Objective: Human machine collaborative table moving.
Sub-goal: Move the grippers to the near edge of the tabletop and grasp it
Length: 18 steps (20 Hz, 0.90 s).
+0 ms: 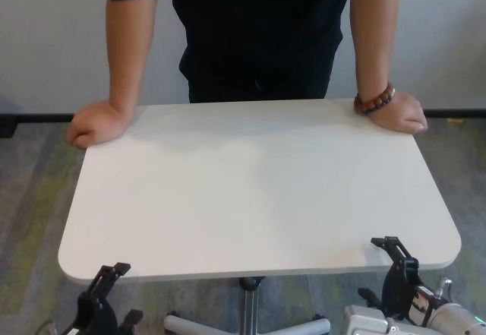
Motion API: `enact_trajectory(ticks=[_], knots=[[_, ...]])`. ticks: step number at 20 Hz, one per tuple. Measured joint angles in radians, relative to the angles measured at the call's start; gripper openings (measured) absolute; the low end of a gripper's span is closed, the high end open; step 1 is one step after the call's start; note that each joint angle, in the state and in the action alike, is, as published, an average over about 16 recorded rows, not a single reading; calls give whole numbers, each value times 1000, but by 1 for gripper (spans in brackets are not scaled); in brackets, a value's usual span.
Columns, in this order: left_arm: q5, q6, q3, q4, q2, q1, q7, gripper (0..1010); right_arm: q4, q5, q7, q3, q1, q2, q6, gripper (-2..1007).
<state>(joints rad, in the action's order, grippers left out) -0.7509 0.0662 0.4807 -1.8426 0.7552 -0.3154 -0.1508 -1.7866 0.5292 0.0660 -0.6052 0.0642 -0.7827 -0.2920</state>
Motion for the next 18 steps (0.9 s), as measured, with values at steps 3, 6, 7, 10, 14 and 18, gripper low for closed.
enact_trajectory(ticks=[3, 6, 7, 10, 14, 18], knots=[[-28, 5, 5, 21, -20, 7, -10, 1000, 3, 37, -1, -9, -5, 1, -10, 1005], [-52, 12, 11, 42, -43, 16, -15, 1000, 4, 74, -4, -17, -8, 3, -21, 1005], [-60, 14, 14, 50, -51, 20, -16, 1000, 5, 87, -5, -20, -9, 4, -24, 1005], [-79, 21, 21, 73, -74, 31, -14, 1000, 6, 132, -7, -33, -13, 9, -38, 1005], [-103, 28, 30, 104, -102, 46, -10, 1000, 13, 206, -8, -59, -22, 17, -64, 1005], [-128, 26, 38, 131, -122, 58, -18, 1000, 24, 288, -7, -88, -31, 27, -101, 1005]])
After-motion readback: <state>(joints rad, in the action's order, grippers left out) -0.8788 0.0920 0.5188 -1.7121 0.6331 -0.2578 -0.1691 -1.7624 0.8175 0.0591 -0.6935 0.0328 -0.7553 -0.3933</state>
